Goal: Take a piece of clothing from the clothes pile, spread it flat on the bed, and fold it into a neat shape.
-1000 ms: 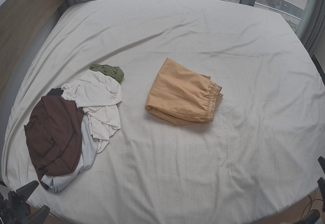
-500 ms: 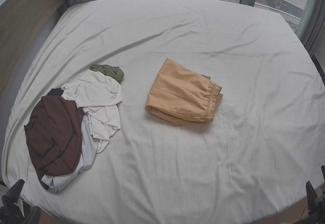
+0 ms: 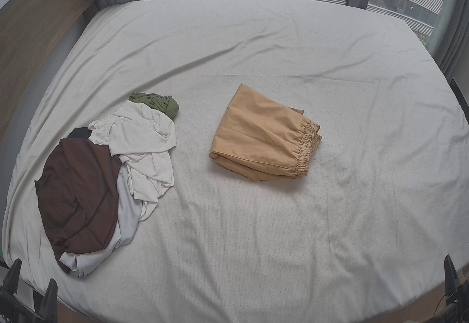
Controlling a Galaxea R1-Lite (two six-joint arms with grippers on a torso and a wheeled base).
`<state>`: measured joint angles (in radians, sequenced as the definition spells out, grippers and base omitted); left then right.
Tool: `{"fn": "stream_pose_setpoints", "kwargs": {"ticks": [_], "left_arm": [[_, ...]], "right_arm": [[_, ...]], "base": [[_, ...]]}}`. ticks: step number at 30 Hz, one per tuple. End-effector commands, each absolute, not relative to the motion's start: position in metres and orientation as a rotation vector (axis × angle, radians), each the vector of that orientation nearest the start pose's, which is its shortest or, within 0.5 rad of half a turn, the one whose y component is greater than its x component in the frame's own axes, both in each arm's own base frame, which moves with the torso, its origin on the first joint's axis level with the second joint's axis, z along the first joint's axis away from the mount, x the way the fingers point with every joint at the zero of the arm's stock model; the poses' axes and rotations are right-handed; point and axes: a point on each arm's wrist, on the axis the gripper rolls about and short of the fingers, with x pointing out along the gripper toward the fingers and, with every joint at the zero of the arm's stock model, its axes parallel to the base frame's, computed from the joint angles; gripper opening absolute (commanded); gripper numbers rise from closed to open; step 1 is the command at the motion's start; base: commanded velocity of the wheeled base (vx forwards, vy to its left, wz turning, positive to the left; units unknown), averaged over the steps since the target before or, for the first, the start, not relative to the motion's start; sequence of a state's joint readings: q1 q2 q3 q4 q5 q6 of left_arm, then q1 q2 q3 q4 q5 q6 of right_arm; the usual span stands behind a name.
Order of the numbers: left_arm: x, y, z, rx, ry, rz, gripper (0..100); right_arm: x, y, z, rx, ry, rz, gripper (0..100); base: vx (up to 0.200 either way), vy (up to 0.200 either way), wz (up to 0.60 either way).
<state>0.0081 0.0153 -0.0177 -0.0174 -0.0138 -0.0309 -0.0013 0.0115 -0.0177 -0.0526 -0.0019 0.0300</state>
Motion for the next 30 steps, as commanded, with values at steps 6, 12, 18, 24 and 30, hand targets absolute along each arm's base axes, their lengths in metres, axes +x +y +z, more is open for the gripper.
{"fn": "stream_pose_setpoints", "kwargs": {"ticks": [6, 12, 18, 24, 30], "left_arm": [[-0.0228, -0.0001, 0.0763, -0.025, -0.008, 0.008, 100], [-0.0228, -0.0001, 0.0763, -0.023, -0.008, 0.011, 100], [-0.0228, -0.0001, 0.0763, -0.025, -0.008, 0.012, 100], [-0.0228, -0.0001, 0.0763, -0.015, -0.008, 0.006, 100], [-0.0228, -0.0001, 0.0763, -0.015, -0.008, 0.005, 100]], "right_arm": [[-0.0231, 0.0003, 0.0809, 0.033, -0.05, 0.018, 100], [-0.023, 0.0011, 0.0816, 0.025, -0.059, 0.048, 100], [-0.0228, 0.0002, 0.0744, 0.008, 0.011, 0.009, 100], [-0.0228, 0.0005, 0.0756, -0.006, -0.002, 0.028, 100], [-0.0228, 0.0006, 0.0755, -0.003, 0.0, 0.026, 100]], "base": [[0.0, 0.0, 0.0], [0.0, 0.0, 0.0], [0.0, 0.0, 0.0], [0.0, 0.0, 0.0], [0.0, 0.0, 0.0]]}}
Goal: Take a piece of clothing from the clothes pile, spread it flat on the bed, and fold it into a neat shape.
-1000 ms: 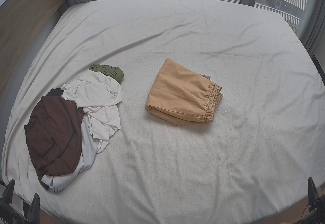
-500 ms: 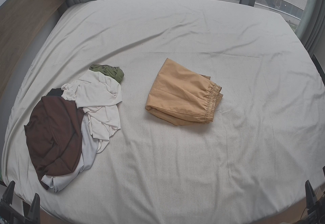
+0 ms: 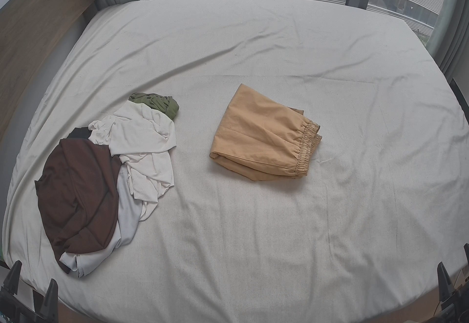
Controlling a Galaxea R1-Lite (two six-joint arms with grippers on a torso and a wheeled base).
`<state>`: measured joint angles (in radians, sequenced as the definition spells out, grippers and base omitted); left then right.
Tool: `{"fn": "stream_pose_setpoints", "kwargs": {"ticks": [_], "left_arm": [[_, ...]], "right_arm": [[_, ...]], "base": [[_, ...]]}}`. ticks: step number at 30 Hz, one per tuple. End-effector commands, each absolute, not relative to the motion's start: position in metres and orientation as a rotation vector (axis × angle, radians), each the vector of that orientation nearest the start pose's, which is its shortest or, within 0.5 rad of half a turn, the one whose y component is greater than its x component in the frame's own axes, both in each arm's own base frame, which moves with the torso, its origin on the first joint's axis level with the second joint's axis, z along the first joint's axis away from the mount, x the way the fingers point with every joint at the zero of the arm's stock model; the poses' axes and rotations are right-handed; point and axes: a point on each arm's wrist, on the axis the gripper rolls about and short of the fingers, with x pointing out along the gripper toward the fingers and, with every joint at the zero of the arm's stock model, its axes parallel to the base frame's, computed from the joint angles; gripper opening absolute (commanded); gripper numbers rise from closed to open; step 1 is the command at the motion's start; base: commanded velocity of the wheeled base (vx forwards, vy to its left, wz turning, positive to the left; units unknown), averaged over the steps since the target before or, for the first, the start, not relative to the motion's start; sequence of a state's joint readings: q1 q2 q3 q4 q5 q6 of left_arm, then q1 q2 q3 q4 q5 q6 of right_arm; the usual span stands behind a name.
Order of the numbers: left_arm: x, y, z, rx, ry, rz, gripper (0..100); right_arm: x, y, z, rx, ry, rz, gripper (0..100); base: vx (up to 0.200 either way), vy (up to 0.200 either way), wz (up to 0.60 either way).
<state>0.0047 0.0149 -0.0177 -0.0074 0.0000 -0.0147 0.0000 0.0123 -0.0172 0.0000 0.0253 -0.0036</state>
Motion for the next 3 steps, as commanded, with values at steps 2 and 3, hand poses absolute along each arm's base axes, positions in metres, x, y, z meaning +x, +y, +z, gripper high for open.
{"fn": "stream_pose_setpoints", "kwargs": {"ticks": [2, 3], "left_arm": [[-0.0228, -0.0001, 0.0763, -0.015, -0.008, 0.006, 100], [-0.0228, -0.0001, 0.0763, -0.015, -0.008, 0.006, 100]], "right_arm": [[-0.0228, 0.0006, 0.0755, -0.005, 0.0, 0.026, 100], [-0.0228, 0.0006, 0.0755, -0.005, 0.0, 0.026, 100]], "base": [[0.0, 0.0, 0.0], [0.0, 0.0, 0.0]]}}
